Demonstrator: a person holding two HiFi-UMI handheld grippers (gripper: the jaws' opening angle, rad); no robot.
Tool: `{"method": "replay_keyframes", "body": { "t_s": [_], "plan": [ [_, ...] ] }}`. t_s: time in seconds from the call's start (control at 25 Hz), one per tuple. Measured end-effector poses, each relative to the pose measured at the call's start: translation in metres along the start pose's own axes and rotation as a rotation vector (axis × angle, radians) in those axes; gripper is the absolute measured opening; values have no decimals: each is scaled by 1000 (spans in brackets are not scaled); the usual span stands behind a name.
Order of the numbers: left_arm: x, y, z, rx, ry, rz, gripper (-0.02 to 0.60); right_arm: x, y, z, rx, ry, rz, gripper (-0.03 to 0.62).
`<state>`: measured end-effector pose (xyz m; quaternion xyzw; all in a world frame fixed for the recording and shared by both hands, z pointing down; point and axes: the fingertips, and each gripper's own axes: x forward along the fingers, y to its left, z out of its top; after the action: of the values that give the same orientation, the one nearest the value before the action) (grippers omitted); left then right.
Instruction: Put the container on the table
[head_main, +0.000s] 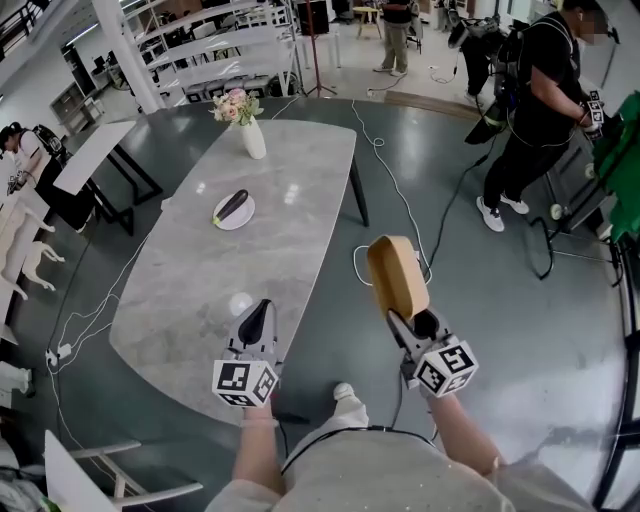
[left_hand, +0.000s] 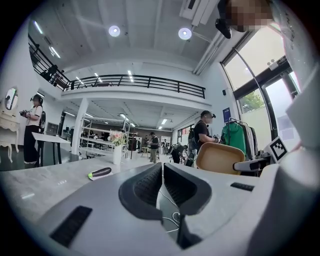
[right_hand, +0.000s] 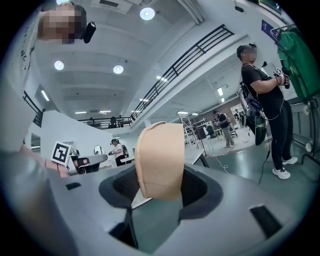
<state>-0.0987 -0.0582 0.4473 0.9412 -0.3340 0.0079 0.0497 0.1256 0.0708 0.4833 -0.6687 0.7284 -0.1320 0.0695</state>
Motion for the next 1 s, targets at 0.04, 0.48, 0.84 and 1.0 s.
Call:
{"method": "replay_keyframes", "body": {
  "t_s": [0.04,0.48,0.84,1.0],
  "plan": [
    [6,4,0,0,2,1,15,6,-3,1,2,-2,-3,229],
    [68,34,0,5,16,-11,15,59,-39,13,16,-10,-27,229],
    [93,42,-6,1,24,-37,15,79,-53,17,29,-18,-49,229],
    [96,46,-4,12,22,-35,15,86,-58,20,41,-28,-51,229]
  ]
}}
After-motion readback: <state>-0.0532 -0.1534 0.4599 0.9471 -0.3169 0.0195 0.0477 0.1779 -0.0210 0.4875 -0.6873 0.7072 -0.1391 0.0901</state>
